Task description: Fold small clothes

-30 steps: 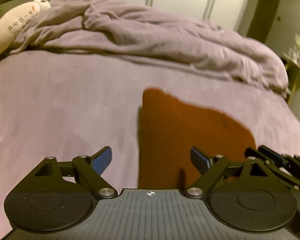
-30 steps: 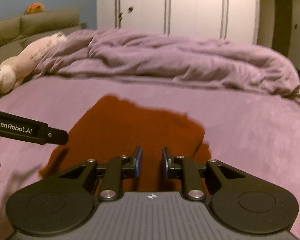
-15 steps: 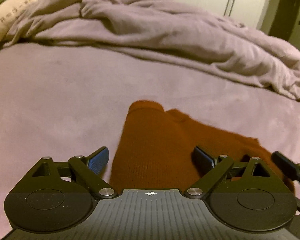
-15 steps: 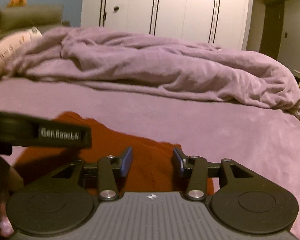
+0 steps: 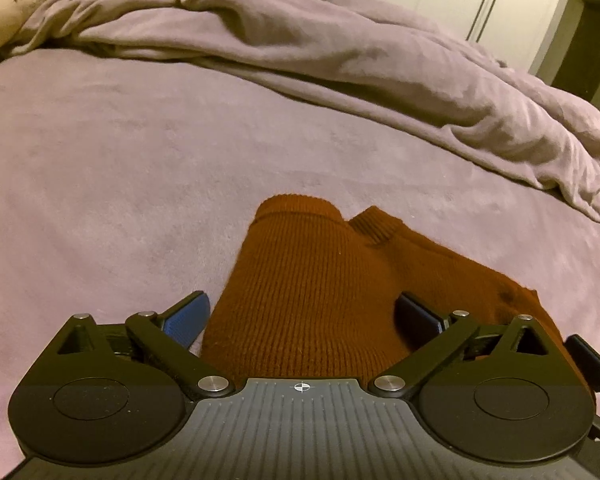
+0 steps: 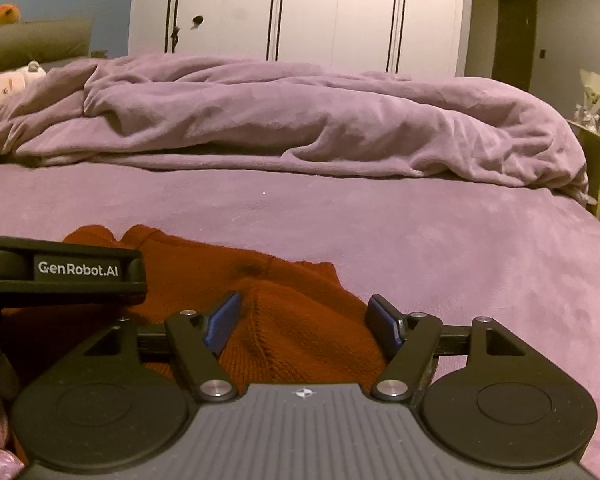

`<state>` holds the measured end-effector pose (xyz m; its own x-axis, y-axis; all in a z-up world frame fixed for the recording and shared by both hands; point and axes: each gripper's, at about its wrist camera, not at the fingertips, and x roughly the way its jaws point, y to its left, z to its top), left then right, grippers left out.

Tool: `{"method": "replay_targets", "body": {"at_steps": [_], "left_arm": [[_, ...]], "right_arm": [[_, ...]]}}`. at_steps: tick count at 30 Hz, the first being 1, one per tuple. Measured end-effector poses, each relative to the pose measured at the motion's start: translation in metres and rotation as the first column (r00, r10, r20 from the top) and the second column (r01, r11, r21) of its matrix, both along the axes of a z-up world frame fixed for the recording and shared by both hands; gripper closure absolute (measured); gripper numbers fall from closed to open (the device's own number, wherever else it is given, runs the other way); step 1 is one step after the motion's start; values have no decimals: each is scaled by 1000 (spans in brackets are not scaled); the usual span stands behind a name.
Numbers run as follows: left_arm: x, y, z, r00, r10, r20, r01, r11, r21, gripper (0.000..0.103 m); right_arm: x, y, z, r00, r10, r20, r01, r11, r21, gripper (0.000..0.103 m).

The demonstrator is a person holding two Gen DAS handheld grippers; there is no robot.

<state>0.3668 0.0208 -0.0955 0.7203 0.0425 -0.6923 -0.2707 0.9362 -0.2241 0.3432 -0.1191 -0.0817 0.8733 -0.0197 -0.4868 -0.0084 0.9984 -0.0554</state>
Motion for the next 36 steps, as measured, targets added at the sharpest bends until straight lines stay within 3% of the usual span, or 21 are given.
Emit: {"method": "replay_targets", "body": {"at_steps": [5, 9, 12, 17, 23, 29, 33, 36], "left_arm": [[-18, 11, 28, 993, -66, -96, 61, 997, -48, 1], [-80, 18, 55, 988, -139, -61, 138, 990, -27, 1], [-118, 17, 54, 983, -158, -91, 158, 987, -12, 1], [-143, 16, 39, 977, -149, -152, 146, 989, -33, 0], [-185, -5, 57, 963, -173, -208, 204, 969, 138, 1], [-236, -12, 76, 960, -155, -232, 199, 964, 178, 0], [-249, -13, 88, 956, -174, -234, 223, 954, 200, 0], [-251, -9, 99, 960, -167, -225, 213, 957, 197, 0]], "right_arm": [[-15, 2, 22, 1000, 2, -20, -2, 1000, -22, 28], [-68, -5, 47, 998, 41, -40, -42, 999, -18, 28], [-108, -15, 47, 995, 45, -87, -46, 999, -9, 28], [-140, -27, 37, 980, 11, -196, -23, 998, -58, 28], [-189, -16, 48, 949, 18, -315, -42, 997, -72, 20], [-232, -4, 55, 902, 38, -431, -49, 999, -14, 4], [-247, -5, 72, 883, 74, -464, -35, 995, 92, 4], [-246, -1, 82, 860, 55, -507, -2, 994, 105, 4]]}}
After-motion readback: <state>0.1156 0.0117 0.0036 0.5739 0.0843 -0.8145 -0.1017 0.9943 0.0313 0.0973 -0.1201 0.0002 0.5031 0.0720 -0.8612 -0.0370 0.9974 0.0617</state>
